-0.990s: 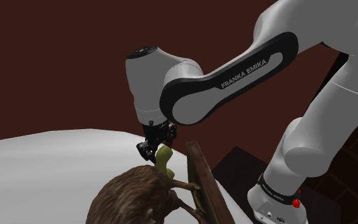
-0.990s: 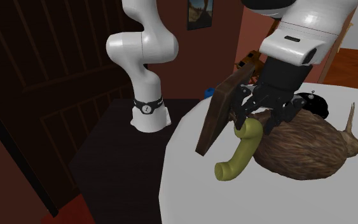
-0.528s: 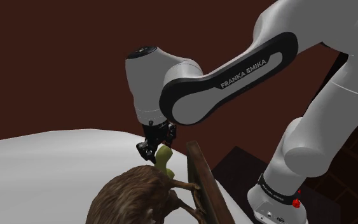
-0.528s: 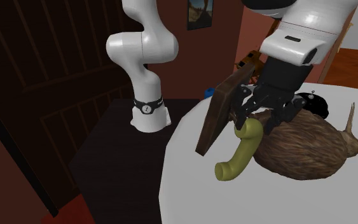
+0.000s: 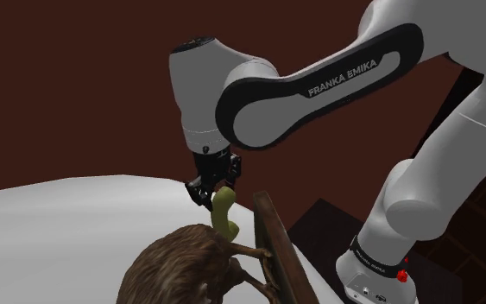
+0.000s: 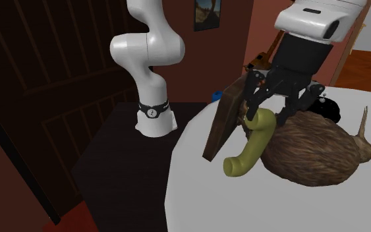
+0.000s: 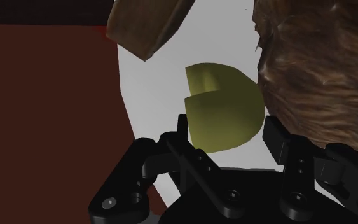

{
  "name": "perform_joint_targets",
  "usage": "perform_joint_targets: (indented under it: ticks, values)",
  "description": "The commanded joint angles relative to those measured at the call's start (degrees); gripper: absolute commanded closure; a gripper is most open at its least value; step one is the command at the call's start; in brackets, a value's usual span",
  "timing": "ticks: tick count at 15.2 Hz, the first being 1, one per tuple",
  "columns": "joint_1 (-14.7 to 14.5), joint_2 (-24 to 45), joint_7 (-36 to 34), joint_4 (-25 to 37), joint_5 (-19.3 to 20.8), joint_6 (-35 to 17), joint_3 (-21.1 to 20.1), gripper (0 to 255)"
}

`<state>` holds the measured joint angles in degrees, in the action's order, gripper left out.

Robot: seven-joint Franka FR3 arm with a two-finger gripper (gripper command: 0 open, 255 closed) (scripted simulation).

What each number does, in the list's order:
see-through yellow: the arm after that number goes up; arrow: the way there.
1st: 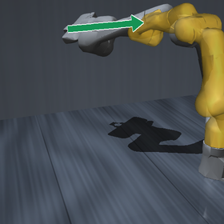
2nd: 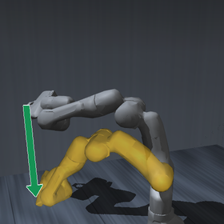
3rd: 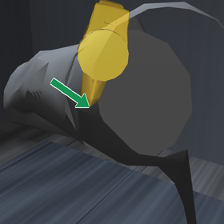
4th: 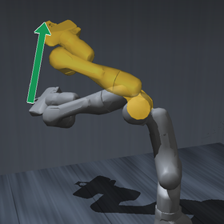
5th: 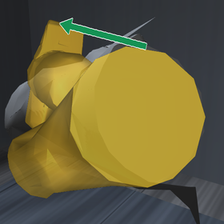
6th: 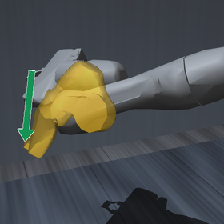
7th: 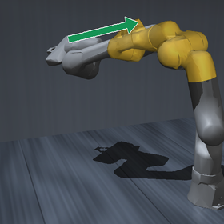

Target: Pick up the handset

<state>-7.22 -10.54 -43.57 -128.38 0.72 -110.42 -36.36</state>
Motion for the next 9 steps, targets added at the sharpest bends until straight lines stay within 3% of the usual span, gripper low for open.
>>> perform_joint_targets:
  ticks: [1, 9]
  values:
    - [0.0, -0.4, 0.3, 1.2, -0.2, 1.6, 0.1, 255]
    - [-0.1, -2.1, 1.4, 4.6, -1.0, 6.3, 0.8, 255]
